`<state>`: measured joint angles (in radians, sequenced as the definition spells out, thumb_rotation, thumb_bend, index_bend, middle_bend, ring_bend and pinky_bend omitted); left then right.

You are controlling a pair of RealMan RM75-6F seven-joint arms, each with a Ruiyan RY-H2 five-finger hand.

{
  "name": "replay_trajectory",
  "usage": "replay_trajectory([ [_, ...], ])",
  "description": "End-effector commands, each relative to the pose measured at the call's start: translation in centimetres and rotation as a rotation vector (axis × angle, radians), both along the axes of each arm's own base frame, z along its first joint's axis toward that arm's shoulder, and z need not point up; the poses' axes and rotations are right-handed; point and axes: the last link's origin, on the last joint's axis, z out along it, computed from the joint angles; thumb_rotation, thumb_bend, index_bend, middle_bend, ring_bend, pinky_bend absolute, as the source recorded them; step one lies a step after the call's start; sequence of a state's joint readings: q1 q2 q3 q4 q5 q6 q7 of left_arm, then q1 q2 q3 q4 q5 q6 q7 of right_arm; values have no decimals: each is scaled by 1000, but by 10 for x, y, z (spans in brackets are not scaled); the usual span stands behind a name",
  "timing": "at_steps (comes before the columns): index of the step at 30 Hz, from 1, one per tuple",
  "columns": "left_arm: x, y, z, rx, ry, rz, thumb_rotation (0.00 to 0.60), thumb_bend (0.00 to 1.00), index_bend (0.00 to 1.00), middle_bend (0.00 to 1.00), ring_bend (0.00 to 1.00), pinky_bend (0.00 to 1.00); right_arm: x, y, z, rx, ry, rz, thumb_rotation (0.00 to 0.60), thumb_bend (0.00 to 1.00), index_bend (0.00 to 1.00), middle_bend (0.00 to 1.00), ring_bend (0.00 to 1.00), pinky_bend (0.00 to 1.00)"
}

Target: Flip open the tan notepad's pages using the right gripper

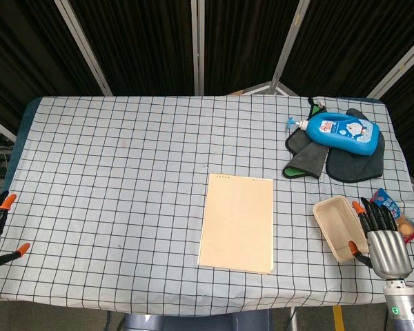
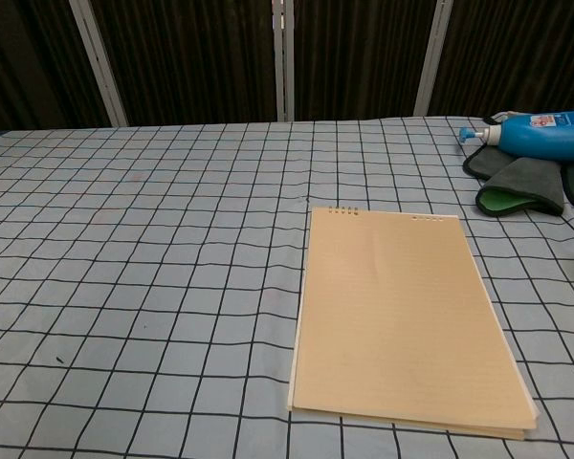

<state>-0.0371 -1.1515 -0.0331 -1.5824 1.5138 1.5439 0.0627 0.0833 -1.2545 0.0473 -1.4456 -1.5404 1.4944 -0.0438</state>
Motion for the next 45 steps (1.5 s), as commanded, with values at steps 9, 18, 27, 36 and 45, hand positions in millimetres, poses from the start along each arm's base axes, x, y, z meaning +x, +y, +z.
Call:
replay_trajectory([
  [9,1,1,-1,2,5,-1,600,10,0,0,0,0,3,3,-3,21,-10,14,600,245,0,0,0,0],
  [18,1,2,1,9,-4,-1,600,10,0,0,0,0,14,11,-16,90,-44,44,600,158,0,0,0,0],
  [27,1,3,2,13,-5,2,600,10,0,0,0,0,40,40,-57,272,-67,119,600,122,0,0,0,0],
  [36,1,4,3,18,-9,8,600,11,0,0,0,0,50,36,-99,348,-66,113,600,201,0,0,0,0],
  [45,1,4,6,26,-15,2,600,10,0,0,0,0,53,30,-127,393,-74,94,600,262,0,0,0,0],
])
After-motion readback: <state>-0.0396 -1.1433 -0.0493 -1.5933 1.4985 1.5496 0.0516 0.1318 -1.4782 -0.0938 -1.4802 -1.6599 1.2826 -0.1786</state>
